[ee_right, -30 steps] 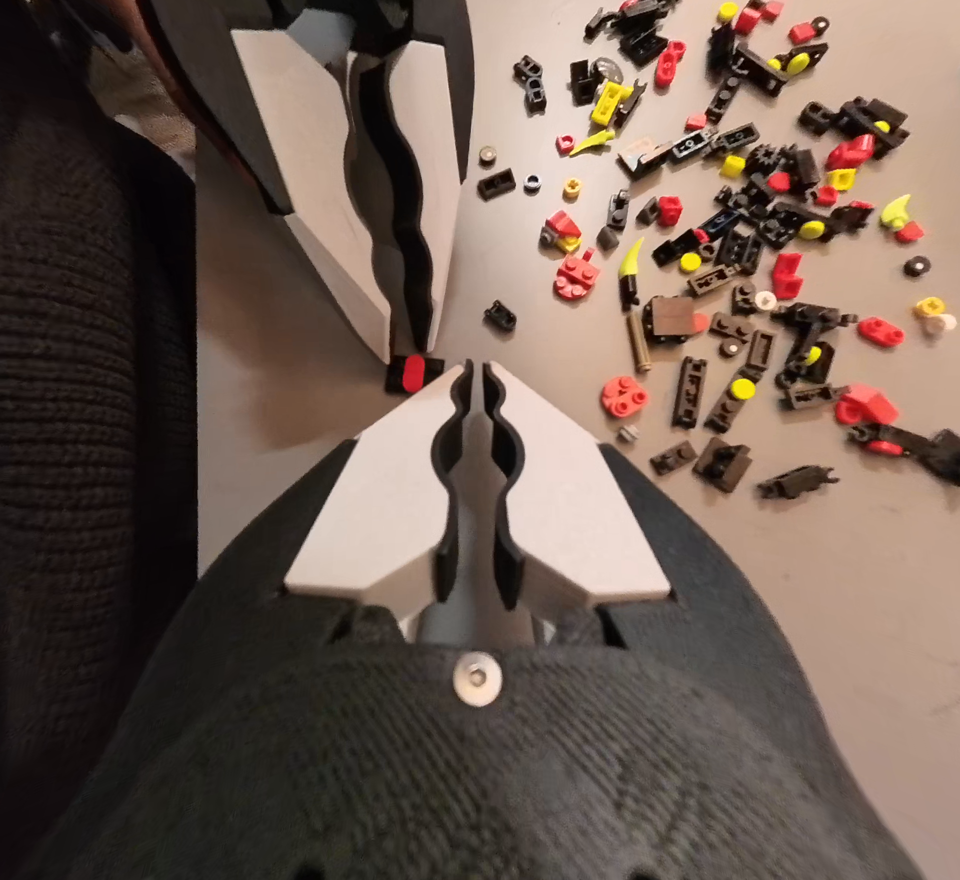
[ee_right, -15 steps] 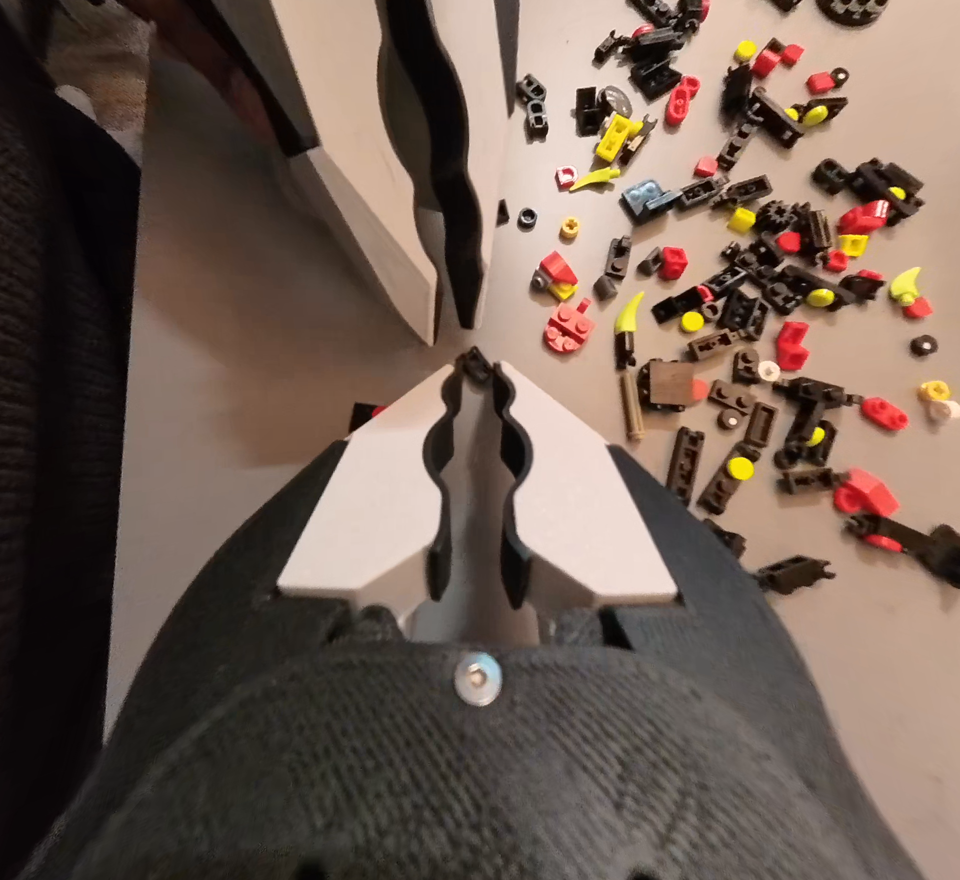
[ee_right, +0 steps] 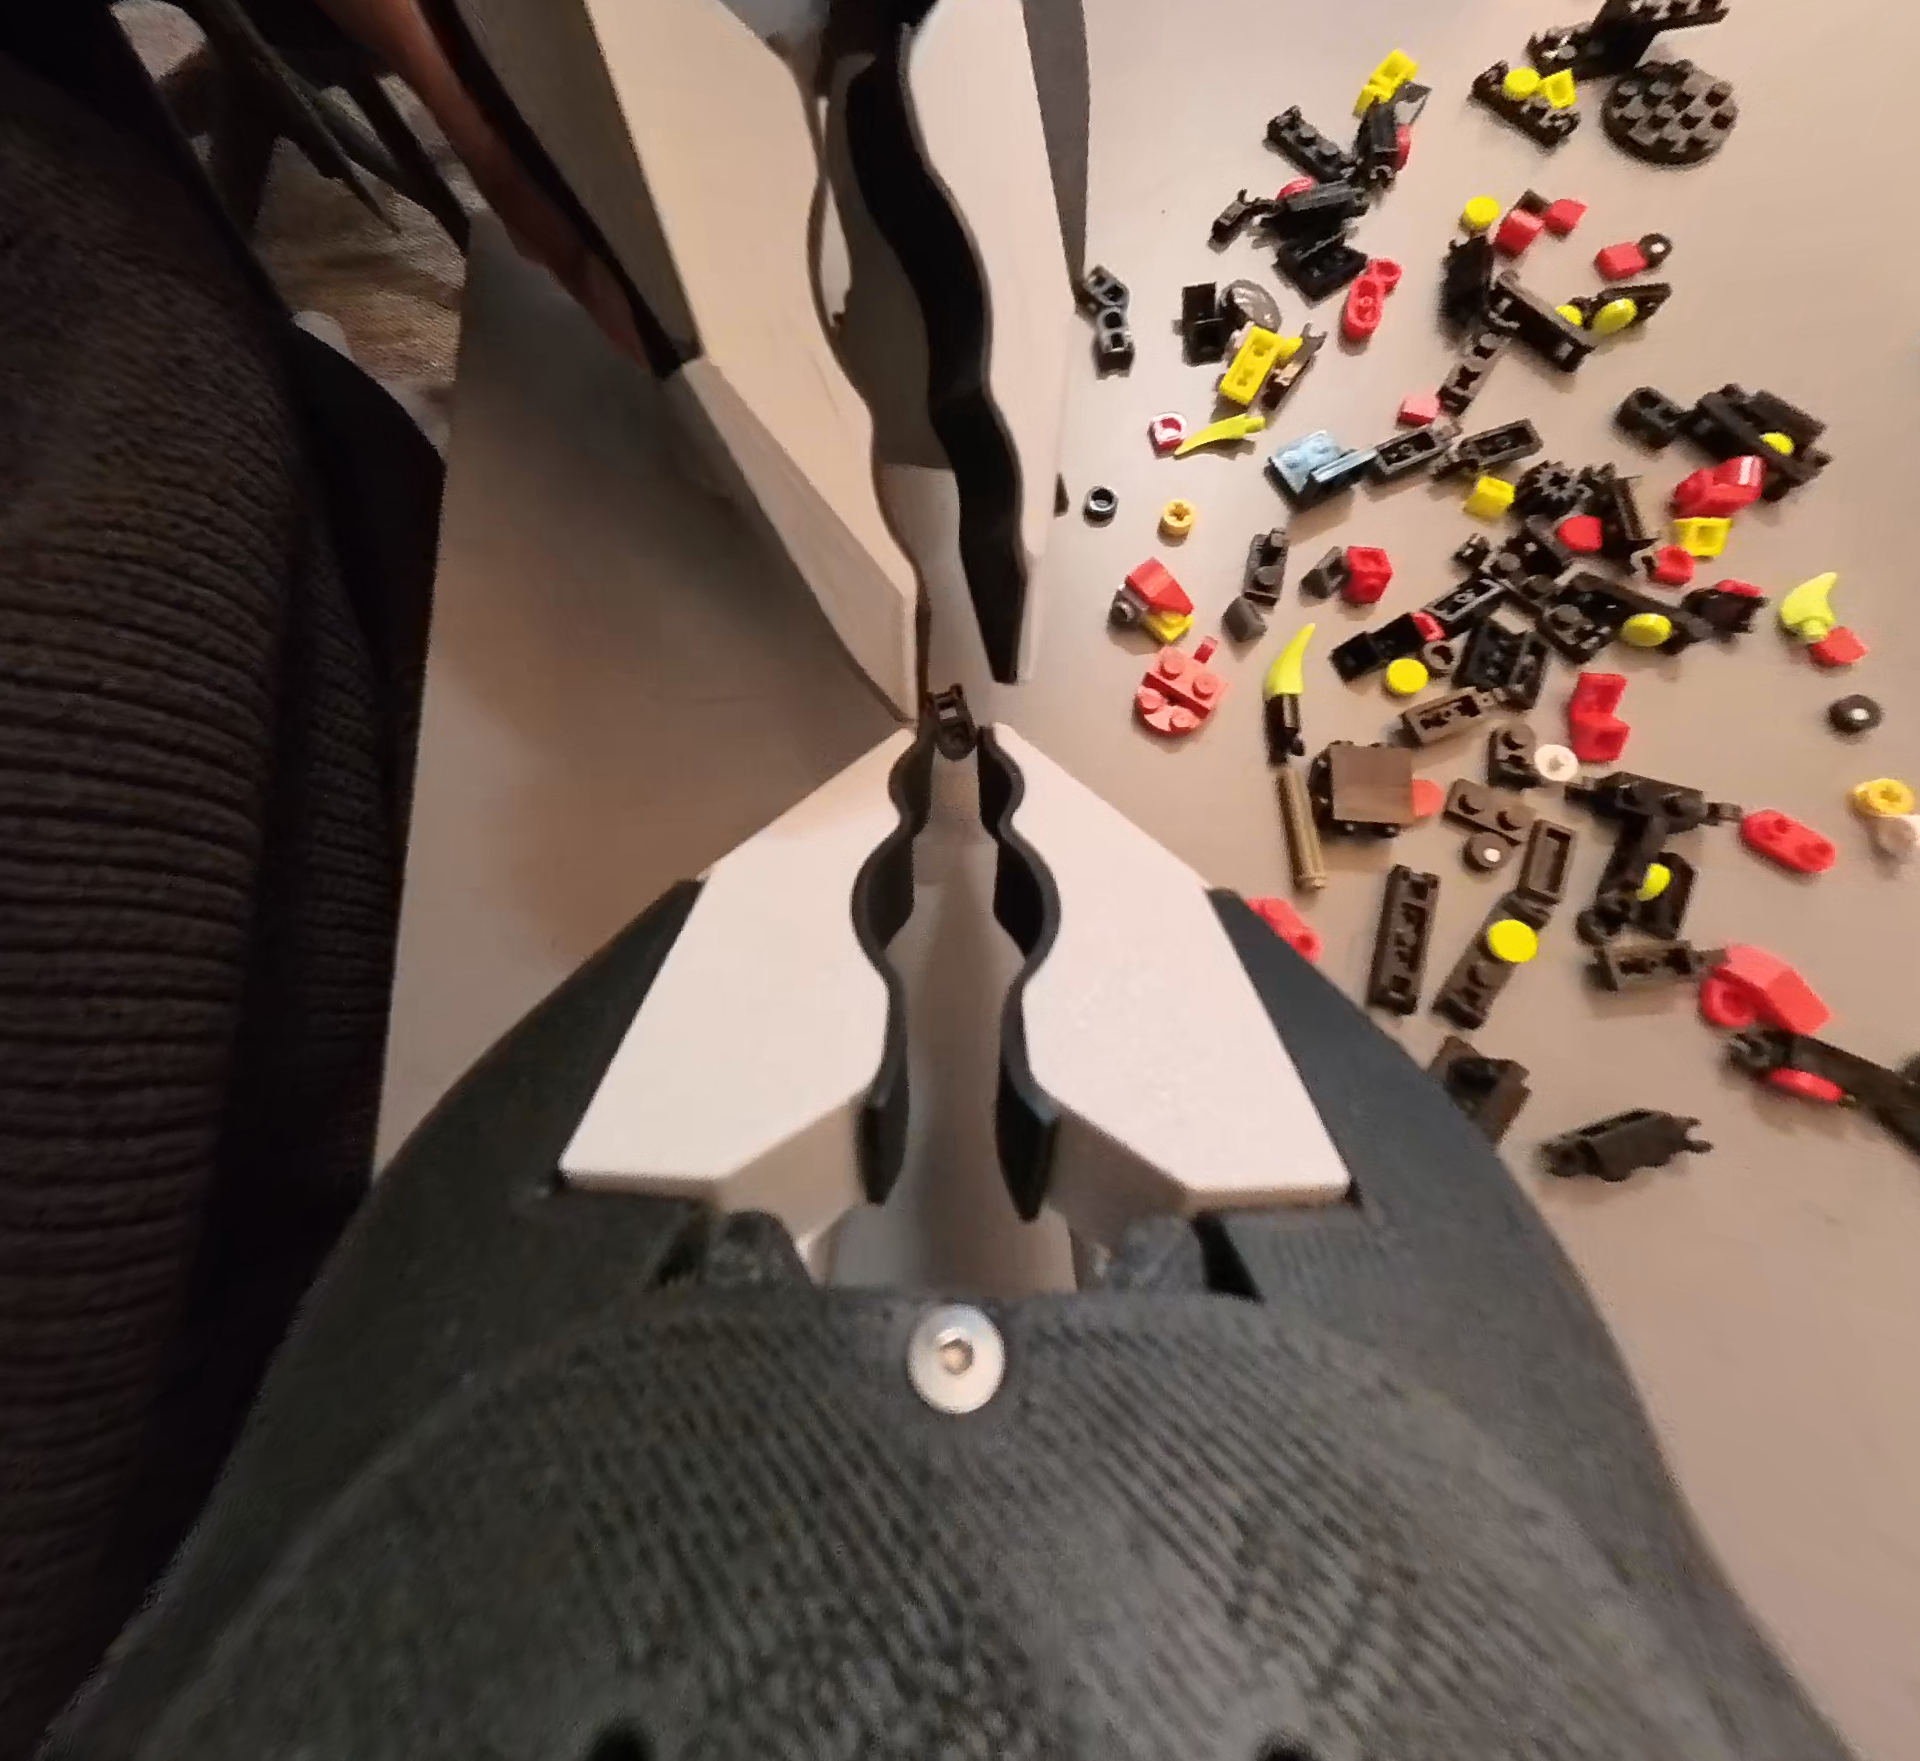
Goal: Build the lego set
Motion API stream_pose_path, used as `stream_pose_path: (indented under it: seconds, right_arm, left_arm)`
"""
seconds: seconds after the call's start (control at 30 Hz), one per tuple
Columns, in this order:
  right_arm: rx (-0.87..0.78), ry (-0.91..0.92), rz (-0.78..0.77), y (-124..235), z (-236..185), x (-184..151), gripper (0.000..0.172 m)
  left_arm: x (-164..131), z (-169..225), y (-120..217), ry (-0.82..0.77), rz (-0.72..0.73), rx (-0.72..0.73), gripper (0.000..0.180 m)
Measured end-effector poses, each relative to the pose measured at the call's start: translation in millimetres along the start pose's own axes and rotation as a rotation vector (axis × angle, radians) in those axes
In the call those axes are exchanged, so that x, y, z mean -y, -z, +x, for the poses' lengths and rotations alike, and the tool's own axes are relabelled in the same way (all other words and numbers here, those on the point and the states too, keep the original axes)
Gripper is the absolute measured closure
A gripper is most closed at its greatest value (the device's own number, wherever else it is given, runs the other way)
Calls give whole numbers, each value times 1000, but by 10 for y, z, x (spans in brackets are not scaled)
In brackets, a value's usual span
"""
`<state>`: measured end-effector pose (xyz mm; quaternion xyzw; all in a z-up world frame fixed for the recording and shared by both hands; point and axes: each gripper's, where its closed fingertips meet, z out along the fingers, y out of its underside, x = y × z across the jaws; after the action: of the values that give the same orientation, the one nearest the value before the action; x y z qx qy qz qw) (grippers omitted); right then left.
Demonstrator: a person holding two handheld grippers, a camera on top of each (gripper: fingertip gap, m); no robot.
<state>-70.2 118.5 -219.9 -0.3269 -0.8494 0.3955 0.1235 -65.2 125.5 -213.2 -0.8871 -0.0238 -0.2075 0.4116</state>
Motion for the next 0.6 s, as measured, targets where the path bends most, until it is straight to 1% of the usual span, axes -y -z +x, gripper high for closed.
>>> stream_pose_path:
  seconds: [0.33, 0.5, 0.6]
  right_arm:
    - [113, -190, 25, 38, -28, -41, 165]
    - [158, -282, 3, 19, -30, -124, 165]
    - [197, -332, 23, 26, -51, -101, 165]
  left_arm:
    - [-85, 23, -53, -247, -63, 101, 166]
    - [-133, 18, -87, -318, -93, 135, 168]
    - [-131, 25, -91, -344, -92, 142, 169]
